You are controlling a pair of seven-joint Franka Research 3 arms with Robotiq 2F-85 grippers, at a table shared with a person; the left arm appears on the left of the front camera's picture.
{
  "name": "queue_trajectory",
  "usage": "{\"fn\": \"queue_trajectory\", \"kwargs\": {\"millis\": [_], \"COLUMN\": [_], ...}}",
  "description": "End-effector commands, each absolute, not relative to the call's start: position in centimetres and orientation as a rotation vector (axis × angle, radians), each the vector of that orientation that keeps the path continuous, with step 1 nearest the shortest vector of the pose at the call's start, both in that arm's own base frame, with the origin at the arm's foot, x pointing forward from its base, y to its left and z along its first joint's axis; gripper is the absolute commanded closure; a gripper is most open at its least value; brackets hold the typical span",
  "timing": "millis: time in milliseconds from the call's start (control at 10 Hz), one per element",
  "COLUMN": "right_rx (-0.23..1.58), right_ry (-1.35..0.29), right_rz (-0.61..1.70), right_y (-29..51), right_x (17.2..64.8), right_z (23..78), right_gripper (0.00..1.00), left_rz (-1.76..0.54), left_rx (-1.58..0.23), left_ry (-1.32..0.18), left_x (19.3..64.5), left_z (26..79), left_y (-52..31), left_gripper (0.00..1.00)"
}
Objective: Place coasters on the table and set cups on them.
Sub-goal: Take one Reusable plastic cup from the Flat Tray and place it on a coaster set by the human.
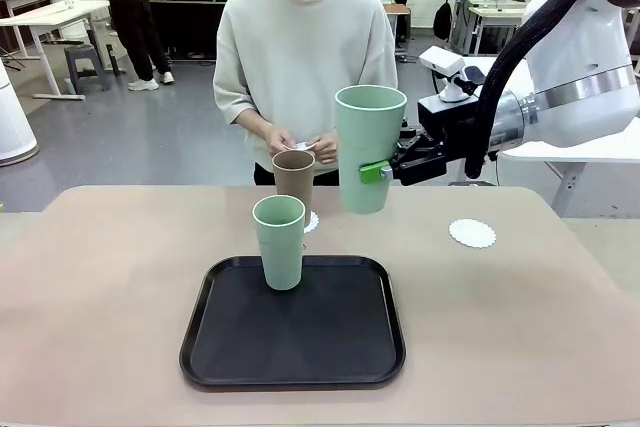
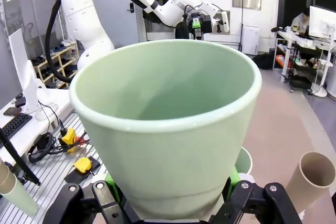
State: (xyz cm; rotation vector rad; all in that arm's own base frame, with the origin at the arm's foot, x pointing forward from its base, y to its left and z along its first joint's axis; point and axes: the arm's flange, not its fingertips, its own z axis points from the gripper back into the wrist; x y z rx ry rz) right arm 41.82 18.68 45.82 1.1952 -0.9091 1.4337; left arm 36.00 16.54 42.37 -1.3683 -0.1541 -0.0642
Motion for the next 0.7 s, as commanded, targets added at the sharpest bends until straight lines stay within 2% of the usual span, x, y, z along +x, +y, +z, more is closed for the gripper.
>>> {"fn": "queue_trajectory", "kwargs": {"millis": [0, 100, 400, 600], "right_rx": [1.206, 1.195, 1.117, 1.103], "right_ry": [-0.923, -0.909, -0.956, -0.975], "right_rz": [1.446, 1.434, 1.364, 1.355], "right_y": [18.5, 18.7, 10.5, 5.0], "right_x": [41.8, 41.8, 46.8, 48.4], "right_z": [45.7, 45.8, 46.7, 47.3], "right_gripper": [1.0, 0.16, 0.16, 0.16], "left_rz": [-0.058, -0.058, -0.058, -0.058], "left_rx": [-1.367, -1.367, -1.367, -1.367], "left_ry": [-0.157, -0.157, -0.157, -0.157], "left_x": [35.9, 35.9, 35.9, 35.9], "left_z": [42.6, 42.6, 42.6, 42.6], "left_y": [16.7, 16.7, 16.7, 16.7], "left_gripper": [0.0, 0.0, 0.0, 0.0]}}
